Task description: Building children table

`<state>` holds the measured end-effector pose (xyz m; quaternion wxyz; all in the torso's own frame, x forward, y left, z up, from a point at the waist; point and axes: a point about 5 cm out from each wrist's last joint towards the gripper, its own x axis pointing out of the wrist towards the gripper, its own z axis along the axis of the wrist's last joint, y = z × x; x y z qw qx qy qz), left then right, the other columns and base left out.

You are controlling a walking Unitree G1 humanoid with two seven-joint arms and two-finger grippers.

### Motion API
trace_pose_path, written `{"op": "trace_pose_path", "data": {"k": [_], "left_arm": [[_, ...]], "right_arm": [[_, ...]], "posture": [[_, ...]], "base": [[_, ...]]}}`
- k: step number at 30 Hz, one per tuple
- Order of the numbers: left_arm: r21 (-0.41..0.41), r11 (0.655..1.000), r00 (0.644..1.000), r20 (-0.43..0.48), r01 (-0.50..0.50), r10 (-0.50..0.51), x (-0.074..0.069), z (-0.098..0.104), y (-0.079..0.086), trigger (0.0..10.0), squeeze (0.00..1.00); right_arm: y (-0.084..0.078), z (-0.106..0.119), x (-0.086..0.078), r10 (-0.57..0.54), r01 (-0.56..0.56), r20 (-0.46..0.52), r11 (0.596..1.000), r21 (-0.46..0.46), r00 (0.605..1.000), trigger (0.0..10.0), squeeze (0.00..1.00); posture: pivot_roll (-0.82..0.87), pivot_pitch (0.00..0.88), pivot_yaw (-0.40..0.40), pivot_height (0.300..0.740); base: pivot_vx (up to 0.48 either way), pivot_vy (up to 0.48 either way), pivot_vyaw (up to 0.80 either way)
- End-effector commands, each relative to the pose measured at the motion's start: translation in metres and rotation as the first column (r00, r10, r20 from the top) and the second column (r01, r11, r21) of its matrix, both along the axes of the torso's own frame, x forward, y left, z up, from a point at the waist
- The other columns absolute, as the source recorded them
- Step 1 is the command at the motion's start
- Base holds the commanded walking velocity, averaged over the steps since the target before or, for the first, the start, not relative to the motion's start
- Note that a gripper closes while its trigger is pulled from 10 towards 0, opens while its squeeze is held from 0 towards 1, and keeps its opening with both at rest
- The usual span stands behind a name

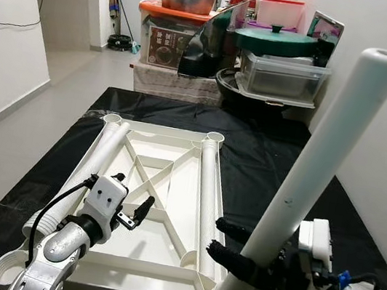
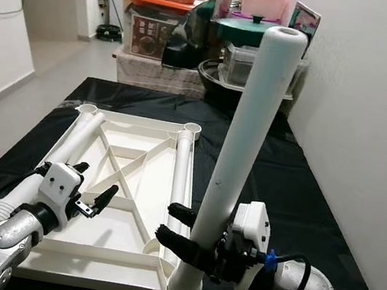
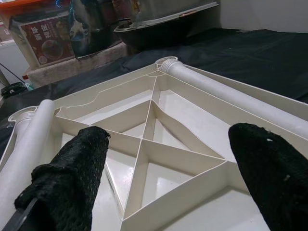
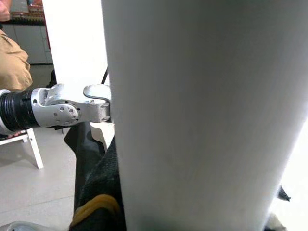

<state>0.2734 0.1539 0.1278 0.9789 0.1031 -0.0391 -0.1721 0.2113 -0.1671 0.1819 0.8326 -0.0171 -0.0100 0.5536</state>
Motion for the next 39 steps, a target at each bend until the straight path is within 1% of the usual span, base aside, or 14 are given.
{"op": "trace_pose_path", "data": {"k": [1, 2, 5, 6, 12, 22, 25, 27, 28, 33, 34, 36, 38, 39], "left_arm": [[0.020, 1.000, 1.000, -0.005, 0.001, -0.001, -0.001, -0.003, -0.001, 10.0, 0.00], [0.020, 1.000, 1.000, -0.003, 0.000, 0.000, 0.000, -0.003, 0.000, 10.0, 0.00], [0.021, 1.000, 1.000, -0.003, -0.002, 0.002, 0.000, -0.003, 0.000, 10.0, 0.00], [0.021, 1.000, 1.000, 0.000, -0.006, 0.006, 0.001, -0.003, 0.000, 10.0, 0.00], [0.021, 1.000, 1.000, 0.002, -0.010, 0.010, 0.000, -0.003, 0.000, 10.0, 0.00], [0.022, 1.000, 1.000, 0.002, -0.006, 0.006, 0.000, -0.004, -0.002, 10.0, 0.00], [0.019, 1.000, 1.000, -0.001, -0.003, 0.003, 0.000, -0.004, -0.002, 10.0, 0.00], [0.021, 1.000, 1.000, -0.003, -0.005, 0.005, 0.000, -0.005, 0.000, 10.0, 0.00], [0.021, 1.000, 1.000, -0.003, -0.005, 0.005, 0.000, -0.005, 0.000, 10.0, 0.00], [0.020, 1.000, 1.000, -0.004, -0.012, 0.012, 0.001, -0.005, 0.001, 10.0, 0.00], [0.019, 1.000, 1.000, -0.003, -0.013, 0.013, 0.001, -0.005, 0.001, 10.0, 0.00], [0.018, 1.000, 1.000, -0.002, -0.014, 0.014, 0.002, -0.005, 0.001, 10.0, 0.00], [0.018, 1.000, 1.000, -0.002, -0.015, 0.015, 0.002, -0.005, 0.001, 10.0, 0.00], [0.017, 1.000, 1.000, 0.000, -0.017, 0.017, 0.003, -0.004, 0.001, 10.0, 0.00]], "right_arm": [[0.006, -0.036, 0.003, -0.036, 0.028, -0.152, 0.998, -0.060, 0.988, 0.0, 0.00], [0.008, -0.036, 0.007, -0.043, 0.035, -0.143, 0.998, -0.059, 0.989, 0.0, 0.00], [0.009, -0.035, 0.009, -0.046, 0.039, -0.137, 0.998, -0.058, 0.989, 0.0, 0.00], [0.013, -0.035, 0.013, -0.050, 0.044, -0.124, 0.998, -0.053, 0.991, 0.0, 0.00], [0.019, -0.036, 0.018, -0.061, 0.056, -0.105, 0.997, -0.047, 0.993, 0.0, 0.00], [0.015, -0.038, 0.022, -0.082, 0.076, -0.084, 0.994, -0.072, 0.993, 0.0, 0.00], [0.006, -0.033, 0.016, -0.025, 0.016, -0.087, 0.995, -0.102, 0.996, 0.0, 0.00], [0.003, -0.031, 0.013, 0.009, -0.020, -0.094, 0.994, -0.112, 0.996, 0.0, 0.00], [0.003, -0.031, 0.013, 0.009, -0.020, -0.094, 0.994, -0.112, 0.996, 0.0, 0.00], [0.002, -0.033, 0.007, 0.079, -0.097, -0.142, 0.988, -0.121, 0.987, 0.0, 0.00], [0.003, -0.033, 0.006, 0.107, -0.126, -0.152, 0.984, -0.128, 0.983, 0.0, 0.00], [0.003, -0.032, 0.010, 0.155, -0.177, -0.177, 0.977, -0.119, 0.972, 0.0, 0.00], [0.003, -0.031, 0.013, 0.167, -0.189, -0.186, 0.976, -0.108, 0.968, 0.0, 0.00], [0.002, -0.028, 0.019, 0.175, -0.194, -0.195, 0.977, -0.084, 0.965, 0.0, 0.00]], "posture": [[0.04, 0.000, -0.039, 0.740], [0.04, 0.000, -0.039, 0.740], [0.04, 0.000, -0.039, 0.740], [0.04, 0.000, -0.045, 0.740], [0.04, 0.000, -0.049, 0.740], [0.04, 0.000, -0.044, 0.740], [0.03, 0.000, -0.040, 0.740], [0.03, 0.000, -0.040, 0.740], [0.03, 0.000, -0.040, 0.740], [0.04, 0.000, -0.041, 0.740], [0.04, 0.000, -0.041, 0.740], [0.04, 0.000, -0.046, 0.740], [0.05, 0.000, -0.048, 0.740], [0.06, 0.000, -0.054, 0.740]], "base": [[0.000, 0.000, 0.00], [0.000, 0.000, 0.00], [0.000, 0.000, 0.00], [0.000, 0.000, 0.00], [0.000, 0.000, 0.00], [0.000, 0.000, 0.00], [0.000, 0.000, 0.00], [0.000, 0.000, 0.00], [0.000, 0.000, 0.00], [0.000, 0.000, 0.00], [0.000, 0.000, 0.00], [0.000, 0.000, 0.00], [0.000, 0.000, 0.00], [0.000, 0.000, 0.00]]}}
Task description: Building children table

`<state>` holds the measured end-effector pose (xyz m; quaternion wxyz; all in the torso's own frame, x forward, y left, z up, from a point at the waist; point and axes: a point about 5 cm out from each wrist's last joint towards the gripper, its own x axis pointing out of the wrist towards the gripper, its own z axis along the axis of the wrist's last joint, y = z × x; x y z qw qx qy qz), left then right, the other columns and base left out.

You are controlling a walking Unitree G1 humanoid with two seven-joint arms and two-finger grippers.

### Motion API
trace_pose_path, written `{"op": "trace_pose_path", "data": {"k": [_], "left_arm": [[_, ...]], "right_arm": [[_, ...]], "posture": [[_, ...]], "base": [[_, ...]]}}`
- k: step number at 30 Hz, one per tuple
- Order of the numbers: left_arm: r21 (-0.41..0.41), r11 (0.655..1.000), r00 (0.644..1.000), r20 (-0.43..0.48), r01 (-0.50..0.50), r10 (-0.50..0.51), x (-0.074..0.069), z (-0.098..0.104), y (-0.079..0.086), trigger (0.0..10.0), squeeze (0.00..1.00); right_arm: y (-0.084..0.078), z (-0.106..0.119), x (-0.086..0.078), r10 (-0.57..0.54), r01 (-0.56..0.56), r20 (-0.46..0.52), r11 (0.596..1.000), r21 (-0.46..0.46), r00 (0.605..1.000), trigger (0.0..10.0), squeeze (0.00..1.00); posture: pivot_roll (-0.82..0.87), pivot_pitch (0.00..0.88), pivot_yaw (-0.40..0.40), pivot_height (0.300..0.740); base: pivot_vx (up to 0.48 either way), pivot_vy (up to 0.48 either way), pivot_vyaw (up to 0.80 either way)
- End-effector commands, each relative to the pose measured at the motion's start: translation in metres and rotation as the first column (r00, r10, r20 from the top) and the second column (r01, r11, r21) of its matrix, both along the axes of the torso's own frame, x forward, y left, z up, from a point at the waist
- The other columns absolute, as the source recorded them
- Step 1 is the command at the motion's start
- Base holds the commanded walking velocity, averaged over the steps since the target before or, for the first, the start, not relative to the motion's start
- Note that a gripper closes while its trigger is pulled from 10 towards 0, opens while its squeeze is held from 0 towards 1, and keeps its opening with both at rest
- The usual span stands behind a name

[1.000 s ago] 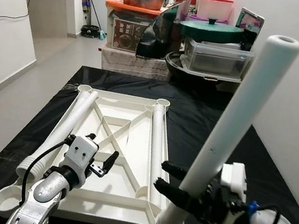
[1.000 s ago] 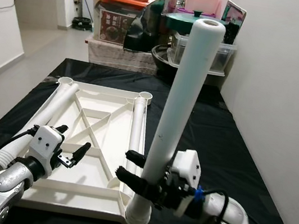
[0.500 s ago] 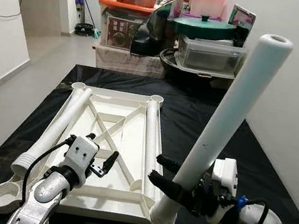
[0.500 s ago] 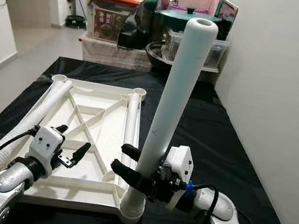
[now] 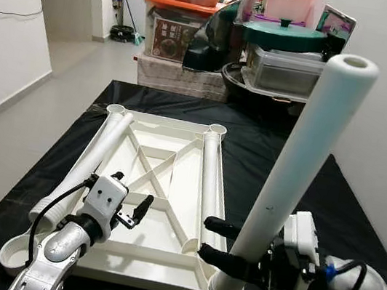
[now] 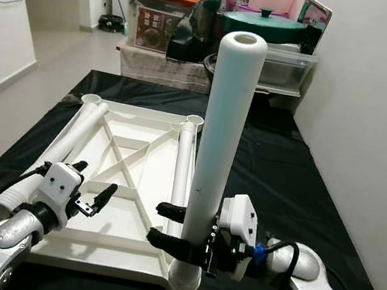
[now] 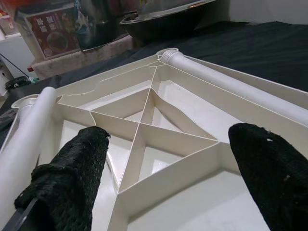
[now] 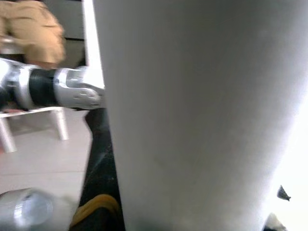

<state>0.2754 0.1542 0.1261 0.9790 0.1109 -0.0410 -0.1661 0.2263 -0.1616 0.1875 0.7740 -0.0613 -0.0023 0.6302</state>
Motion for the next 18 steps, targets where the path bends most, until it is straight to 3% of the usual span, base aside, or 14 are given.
{"op": "trace_pose_path", "data": {"k": [1, 6, 18], "left_arm": [[0.003, 1.000, 1.000, -0.008, -0.006, 0.006, 0.001, -0.003, 0.001, 10.0, 0.00], [-0.005, 1.000, 1.000, -0.008, -0.022, 0.022, -0.001, -0.003, 0.004, 10.0, 0.00], [-0.007, 1.000, 1.000, -0.013, -0.023, 0.023, -0.003, -0.005, 0.003, 10.0, 0.00]], "right_arm": [[-0.003, -0.034, 0.004, -0.018, 0.010, -0.217, 0.999, -0.039, 0.976, 0.0, 0.00], [-0.007, -0.026, 0.017, 0.017, -0.014, -0.233, 1.000, 0.016, 0.972, 0.0, 0.00], [-0.004, -0.031, 0.013, 0.026, -0.023, -0.242, 1.000, 0.018, 0.970, 0.0, 0.00]], "posture": [[0.06, 0.000, -0.054, 0.740], [0.07, 0.000, -0.065, 0.740], [0.07, 0.000, -0.065, 0.740]], "base": [[0.000, 0.000, 0.00], [0.000, 0.000, 0.00], [0.000, 0.000, 0.00]]}}
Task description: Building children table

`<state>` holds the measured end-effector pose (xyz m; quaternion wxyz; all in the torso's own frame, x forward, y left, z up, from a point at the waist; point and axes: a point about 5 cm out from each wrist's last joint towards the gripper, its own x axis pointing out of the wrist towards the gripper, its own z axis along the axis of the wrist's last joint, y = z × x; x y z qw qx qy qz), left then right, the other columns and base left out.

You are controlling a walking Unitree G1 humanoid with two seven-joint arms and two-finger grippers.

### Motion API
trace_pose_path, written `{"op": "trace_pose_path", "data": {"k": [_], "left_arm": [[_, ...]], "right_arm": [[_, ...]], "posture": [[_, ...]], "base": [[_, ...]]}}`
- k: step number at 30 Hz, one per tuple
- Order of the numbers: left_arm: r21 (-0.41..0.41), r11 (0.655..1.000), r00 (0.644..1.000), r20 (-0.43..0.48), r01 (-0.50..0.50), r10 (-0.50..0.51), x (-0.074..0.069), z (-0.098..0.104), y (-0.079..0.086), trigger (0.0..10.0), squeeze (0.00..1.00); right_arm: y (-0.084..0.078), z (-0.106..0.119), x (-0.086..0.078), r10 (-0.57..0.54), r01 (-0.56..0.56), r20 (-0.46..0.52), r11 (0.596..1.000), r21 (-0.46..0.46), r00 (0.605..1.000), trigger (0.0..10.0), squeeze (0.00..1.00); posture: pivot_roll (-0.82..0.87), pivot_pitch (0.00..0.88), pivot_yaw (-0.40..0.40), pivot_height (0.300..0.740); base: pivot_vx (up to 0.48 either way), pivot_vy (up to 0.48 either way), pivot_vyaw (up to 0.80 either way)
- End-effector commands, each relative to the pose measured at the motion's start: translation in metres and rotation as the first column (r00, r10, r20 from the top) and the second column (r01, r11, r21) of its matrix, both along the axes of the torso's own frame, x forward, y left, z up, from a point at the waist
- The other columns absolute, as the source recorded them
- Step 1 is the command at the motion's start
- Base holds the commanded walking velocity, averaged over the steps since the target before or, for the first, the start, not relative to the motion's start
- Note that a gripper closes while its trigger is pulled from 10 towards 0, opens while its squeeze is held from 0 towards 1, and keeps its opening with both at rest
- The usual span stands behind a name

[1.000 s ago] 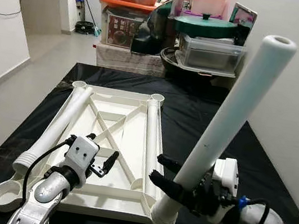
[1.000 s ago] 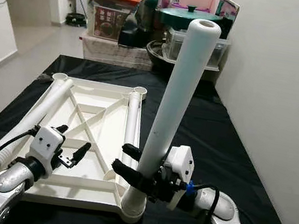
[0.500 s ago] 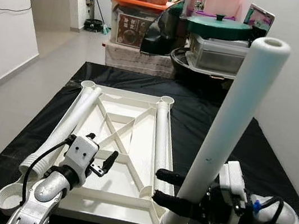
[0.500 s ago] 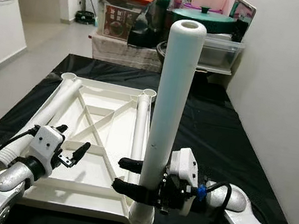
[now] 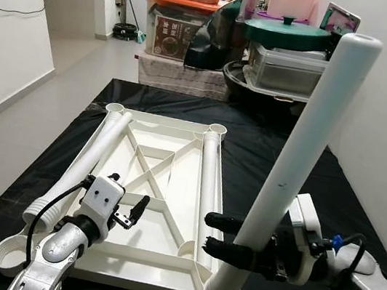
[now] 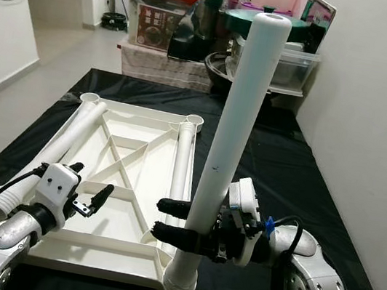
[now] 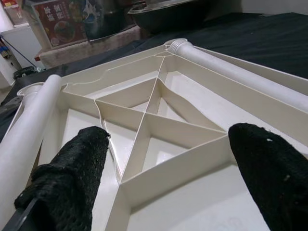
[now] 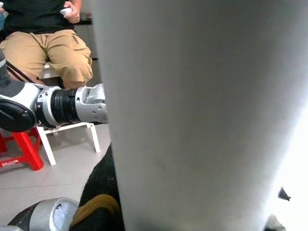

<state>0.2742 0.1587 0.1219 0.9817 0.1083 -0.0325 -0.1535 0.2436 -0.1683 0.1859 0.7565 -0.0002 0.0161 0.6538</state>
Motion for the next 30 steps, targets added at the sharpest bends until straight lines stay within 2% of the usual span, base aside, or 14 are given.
{"op": "trace_pose_path", "data": {"k": [1, 7, 10, 15, 24, 26, 27, 28, 29, 30], "left_arm": [[-0.003, 1.000, 1.000, 0.001, 0.006, -0.006, -0.002, -0.001, -0.002, 10.0, 0.00], [-0.005, 1.000, 1.000, 0.001, 0.013, -0.013, -0.001, -0.002, -0.003, 10.0, 0.00], [-0.022, 1.000, 1.000, 0.003, 0.015, -0.015, 0.000, -0.001, -0.004, 10.0, 0.00], [-0.049, 0.998, 1.000, 0.000, 0.030, -0.030, -0.001, -0.001, -0.008, 10.0, 0.00], [-0.064, 0.997, 0.999, 0.003, 0.041, -0.041, -0.001, 0.001, -0.010, 10.0, 0.00], [-0.064, 0.997, 0.999, 0.003, 0.037, -0.037, -0.002, 0.001, -0.010, 10.0, 0.00], [-0.063, 0.997, 0.999, 0.001, 0.033, -0.033, -0.002, 0.000, -0.009, 10.0, 0.00], [-0.063, 0.997, 0.999, 0.001, 0.033, -0.033, -0.002, 0.000, -0.009, 10.0, 0.00], [-0.062, 0.998, 1.000, -0.001, 0.030, -0.030, -0.003, 0.000, -0.009, 10.0, 0.00], [-0.062, 0.998, 1.000, -0.001, 0.030, -0.030, -0.003, 0.000, -0.009, 10.0, 0.00]], "right_arm": [[0.003, -0.032, -0.006, -0.050, 0.042, -0.130, 0.997, -0.058, 0.990, 0.0, 0.00], [0.004, -0.040, -0.005, -0.205, 0.198, -0.099, 0.977, -0.078, 0.974, 0.0, 0.00], [0.005, -0.041, -0.006, -0.245, 0.240, -0.110, 0.969, -0.057, 0.963, 0.0, 0.00], [0.006, -0.042, -0.007, -0.266, 0.262, -0.112, 0.964, -0.049, 0.958, 0.0, 0.00], [0.006, -0.048, 0.000, -0.315, 0.303, -0.112, 0.947, -0.110, 0.943, 0.0, 0.00], [0.005, -0.049, 0.003, -0.354, 0.340, -0.103, 0.931, -0.132, 0.930, 0.0, 0.00], [0.005, -0.049, 0.007, -0.401, 0.385, -0.096, 0.911, -0.149, 0.911, 0.0, 0.00], [0.005, -0.049, 0.007, -0.401, 0.385, -0.096, 0.911, -0.149, 0.911, 0.0, 0.00], [0.006, -0.049, 0.014, -0.493, 0.477, -0.089, 0.865, -0.154, 0.865, 0.0, 0.00], [0.006, -0.049, 0.014, -0.493, 0.477, -0.089, 0.865, -0.154, 0.865, 0.0, 0.00]], "posture": [[0.07, 0.000, -0.065, 0.740], [0.05, 0.000, -0.058, 0.740], [0.04, 0.000, -0.054, 0.740], [0.04, 0.000, -0.049, 0.740], [0.05, 0.000, -0.060, 0.740], [0.05, 0.000, -0.062, 0.740], [0.05, 0.000, -0.062, 0.740], [0.05, 0.000, -0.062, 0.740], [0.04, 0.000, -0.063, 0.740], [0.04, 0.000, -0.063, 0.740]], "base": [[0.000, 0.000, 0.00], [0.000, 0.000, 0.00], [0.000, 0.000, 0.00], [0.000, 0.000, 0.00], [0.000, 0.000, 0.00], [0.000, 0.000, 0.00], [0.000, 0.000, 0.00], [0.000, 0.000, 0.00], [0.000, 0.000, 0.00], [0.000, 0.000, 0.00]]}}
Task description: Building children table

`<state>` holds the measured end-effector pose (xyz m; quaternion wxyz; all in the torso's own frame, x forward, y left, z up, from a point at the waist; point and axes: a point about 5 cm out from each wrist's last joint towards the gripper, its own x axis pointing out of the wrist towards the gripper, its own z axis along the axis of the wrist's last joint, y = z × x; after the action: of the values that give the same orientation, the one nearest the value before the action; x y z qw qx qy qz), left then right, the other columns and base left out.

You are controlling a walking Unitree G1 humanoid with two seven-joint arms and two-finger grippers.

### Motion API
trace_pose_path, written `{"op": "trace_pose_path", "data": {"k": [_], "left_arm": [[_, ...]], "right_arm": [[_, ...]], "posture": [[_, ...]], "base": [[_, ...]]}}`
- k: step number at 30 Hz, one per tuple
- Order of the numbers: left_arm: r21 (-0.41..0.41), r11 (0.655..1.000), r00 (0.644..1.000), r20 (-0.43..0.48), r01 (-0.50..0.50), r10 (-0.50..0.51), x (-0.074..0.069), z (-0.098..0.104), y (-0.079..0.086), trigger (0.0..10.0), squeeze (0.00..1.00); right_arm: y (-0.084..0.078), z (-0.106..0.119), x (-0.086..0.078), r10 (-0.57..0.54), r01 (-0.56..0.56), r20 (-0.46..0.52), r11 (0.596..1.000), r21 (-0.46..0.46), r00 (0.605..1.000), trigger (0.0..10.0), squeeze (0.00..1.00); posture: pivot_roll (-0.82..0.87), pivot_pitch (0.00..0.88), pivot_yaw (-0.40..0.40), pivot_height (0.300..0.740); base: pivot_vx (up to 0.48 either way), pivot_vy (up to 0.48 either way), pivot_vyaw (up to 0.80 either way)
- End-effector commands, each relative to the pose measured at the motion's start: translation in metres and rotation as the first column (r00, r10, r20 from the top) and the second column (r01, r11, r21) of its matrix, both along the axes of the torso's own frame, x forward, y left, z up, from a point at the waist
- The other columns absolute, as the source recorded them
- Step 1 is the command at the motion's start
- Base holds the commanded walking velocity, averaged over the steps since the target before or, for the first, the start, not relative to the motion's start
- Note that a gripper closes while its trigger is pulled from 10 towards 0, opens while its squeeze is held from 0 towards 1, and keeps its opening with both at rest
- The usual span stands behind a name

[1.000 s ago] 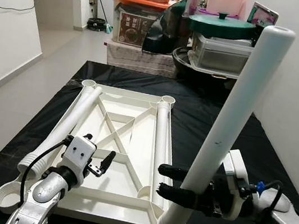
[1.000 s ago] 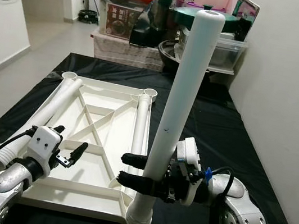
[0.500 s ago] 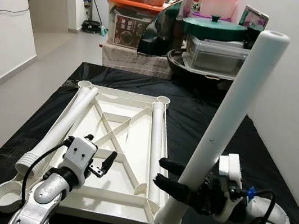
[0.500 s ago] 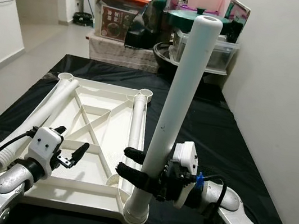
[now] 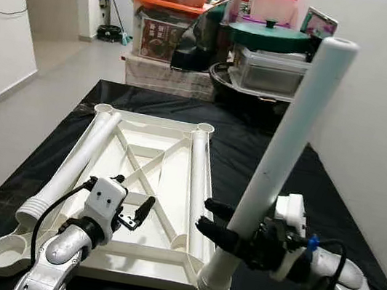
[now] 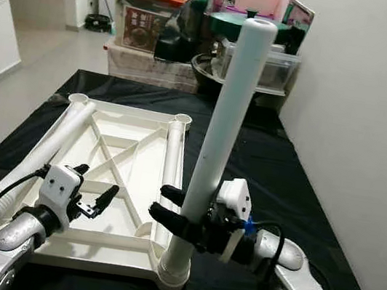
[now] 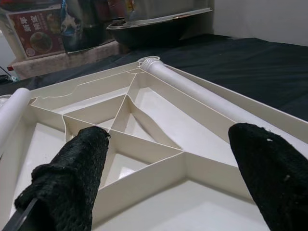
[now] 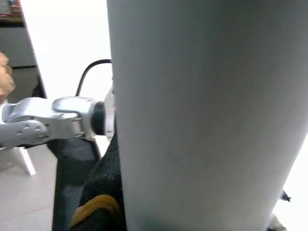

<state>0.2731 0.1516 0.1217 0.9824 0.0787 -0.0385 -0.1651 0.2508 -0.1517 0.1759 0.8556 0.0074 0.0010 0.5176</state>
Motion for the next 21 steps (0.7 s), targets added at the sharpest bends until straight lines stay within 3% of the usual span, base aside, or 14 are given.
{"op": "trace_pose_path", "data": {"k": [1, 2, 4, 5, 6, 7, 8, 9, 11, 12, 16, 21], "left_arm": [[-0.001, 1.000, 1.000, -0.004, 0.002, -0.002, -0.003, -0.001, -0.001, 10.0, 0.00], [-0.001, 1.000, 1.000, -0.004, 0.002, -0.002, -0.003, -0.001, -0.001, 10.0, 0.00], [0.000, 1.000, 1.000, -0.004, -0.004, 0.004, -0.004, -0.001, 0.001, 10.0, 0.00], [0.000, 1.000, 1.000, -0.004, -0.004, 0.004, -0.004, -0.001, 0.001, 10.0, 0.00], [0.000, 1.000, 1.000, -0.004, -0.006, 0.006, -0.004, -0.001, 0.002, 10.0, 0.00], [0.000, 1.000, 1.000, -0.004, -0.006, 0.006, -0.004, -0.001, 0.002, 10.0, 0.00], [0.000, 1.000, 1.000, -0.004, -0.008, 0.008, -0.004, -0.001, 0.003, 10.0, 0.00], [0.000, 1.000, 1.000, -0.004, -0.008, 0.008, -0.004, -0.001, 0.003, 10.0, 0.00], [0.004, 1.000, 1.000, -0.004, -0.010, 0.010, -0.003, -0.001, 0.003, 10.0, 0.00], [0.005, 1.000, 1.000, -0.004, -0.012, 0.012, -0.003, -0.001, 0.003, 10.0, 0.00], [0.003, 1.000, 1.000, -0.003, -0.013, 0.013, -0.001, -0.001, 0.001, 10.0, 0.00], [0.002, 1.000, 1.000, -0.002, -0.016, 0.016, 0.000, -0.001, 0.000, 10.0, 0.00]], "right_arm": [[-0.009, -0.038, 0.012, -0.285, 0.268, -0.135, 0.954, -0.133, 0.949, 0.0, 0.00], [-0.009, -0.038, 0.012, -0.285, 0.268, -0.135, 0.954, -0.133, 0.949, 0.0, 0.00], [-0.009, -0.037, 0.016, -0.494, 0.487, -0.103, 0.869, -0.089, 0.863, 0.0, 0.00], [-0.009, -0.037, 0.016, -0.494, 0.487, -0.103, 0.869, -0.089, 0.863, 0.0, 0.00], [-0.011, -0.037, 0.015, -0.562, 0.557, -0.083, 0.827, -0.078, 0.823, 0.0, 0.00], [-0.011, -0.037, 0.015, -0.562, 0.557, -0.083, 0.827, -0.078, 0.823, 0.0, 0.00], [-0.014, -0.039, 0.013, -0.627, 0.622, -0.063, 0.779, -0.080, 0.776, 0.0, 0.00], [-0.014, -0.039, 0.013, -0.627, 0.622, -0.063, 0.779, -0.080, 0.776, 0.0, 0.00], [-0.017, -0.041, 0.008, -0.710, 0.704, -0.015, 0.701, -0.112, 0.704, 0.0, 0.00], [-0.015, -0.042, 0.006, -0.722, 0.716, -0.002, 0.686, -0.133, 0.691, 0.0, 0.00], [-0.006, -0.047, 0.006, -0.723, 0.711, -0.018, 0.683, -0.166, 0.691, 0.0, 0.00], [-0.001, -0.049, 0.010, -0.753, 0.738, -0.030, 0.651, -0.178, 0.657, 0.0, 0.00]], "posture": [[0.04, 0.000, -0.064, 0.740], [0.04, 0.000, -0.064, 0.740], [0.04, 0.000, -0.062, 0.740], [0.04, 0.000, -0.062, 0.740], [0.04, 0.000, -0.062, 0.740], [0.04, 0.000, -0.062, 0.740], [0.04, 0.000, -0.059, 0.740], [0.04, 0.000, -0.059, 0.740], [0.03, 0.000, -0.057, 0.740], [0.03, 0.000, -0.055, 0.740], [0.03, 0.000, -0.058, 0.740], [0.04, 0.000, -0.063, 0.740]], "base": [[0.000, 0.000, 0.00], [0.000, 0.000, 0.00], [0.000, 0.000, 0.00], [0.000, 0.000, 0.00], [0.000, 0.000, 0.00], [0.000, 0.000, 0.00], [0.000, 0.000, 0.00], [0.000, 0.000, 0.00], [0.000, 0.000, 0.00], [0.000, 0.000, 0.00], [0.000, 0.000, 0.00], [0.000, 0.000, 0.00]]}}
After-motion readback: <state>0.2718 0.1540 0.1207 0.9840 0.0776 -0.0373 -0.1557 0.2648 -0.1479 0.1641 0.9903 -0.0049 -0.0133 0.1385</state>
